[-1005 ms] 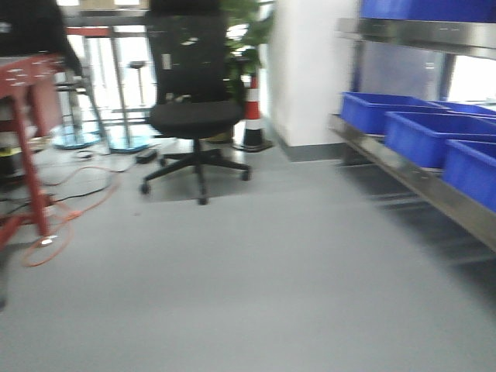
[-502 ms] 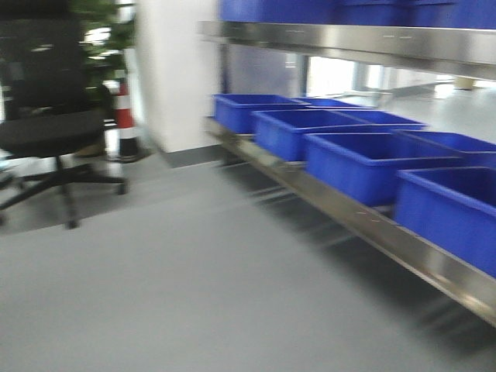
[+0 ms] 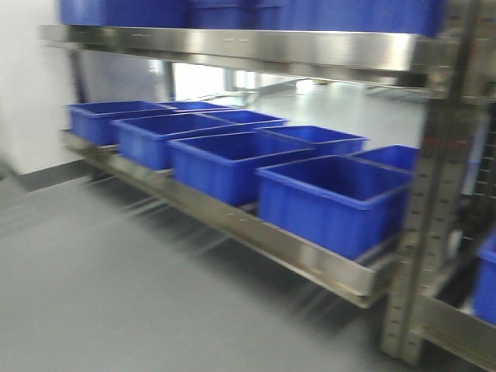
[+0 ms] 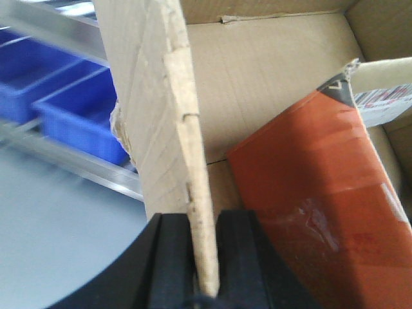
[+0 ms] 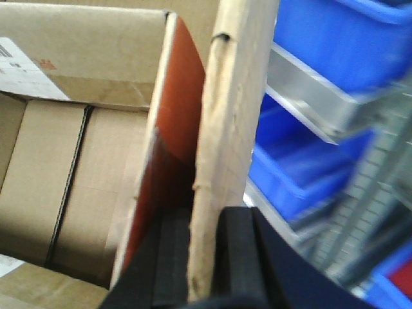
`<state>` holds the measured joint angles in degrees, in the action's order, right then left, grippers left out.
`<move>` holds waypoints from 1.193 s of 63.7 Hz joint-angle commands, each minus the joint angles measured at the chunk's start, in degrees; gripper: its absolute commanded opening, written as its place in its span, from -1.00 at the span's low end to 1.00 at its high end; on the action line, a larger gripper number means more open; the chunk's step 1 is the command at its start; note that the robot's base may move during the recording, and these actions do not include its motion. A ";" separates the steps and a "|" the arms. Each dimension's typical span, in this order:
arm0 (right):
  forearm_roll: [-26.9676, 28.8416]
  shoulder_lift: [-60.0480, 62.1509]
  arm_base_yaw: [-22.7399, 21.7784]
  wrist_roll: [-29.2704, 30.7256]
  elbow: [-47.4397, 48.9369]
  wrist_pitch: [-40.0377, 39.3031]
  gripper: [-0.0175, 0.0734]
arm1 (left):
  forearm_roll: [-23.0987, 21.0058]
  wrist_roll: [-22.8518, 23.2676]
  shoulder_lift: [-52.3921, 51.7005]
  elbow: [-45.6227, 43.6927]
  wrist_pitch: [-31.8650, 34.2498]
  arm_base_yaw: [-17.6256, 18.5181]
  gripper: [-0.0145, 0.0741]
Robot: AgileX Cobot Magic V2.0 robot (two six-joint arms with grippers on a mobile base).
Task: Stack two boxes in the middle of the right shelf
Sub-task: 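Drive the base to the steel shelf with blue bins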
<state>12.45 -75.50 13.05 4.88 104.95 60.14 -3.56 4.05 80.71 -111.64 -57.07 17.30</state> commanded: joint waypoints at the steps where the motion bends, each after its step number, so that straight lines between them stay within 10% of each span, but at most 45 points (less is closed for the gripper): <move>1: -0.56 0.74 -0.38 0.56 0.77 -2.27 -0.95 | 0.14 -0.88 -0.76 -0.54 4.07 0.13 -0.92; 76: -0.56 0.74 -0.38 0.56 0.77 -2.27 -0.95 | 0.24 -0.88 -0.76 -0.54 4.07 0.13 -0.92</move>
<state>12.45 -75.50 13.05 4.88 104.95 60.14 -3.56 4.05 80.78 -111.64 -57.07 17.30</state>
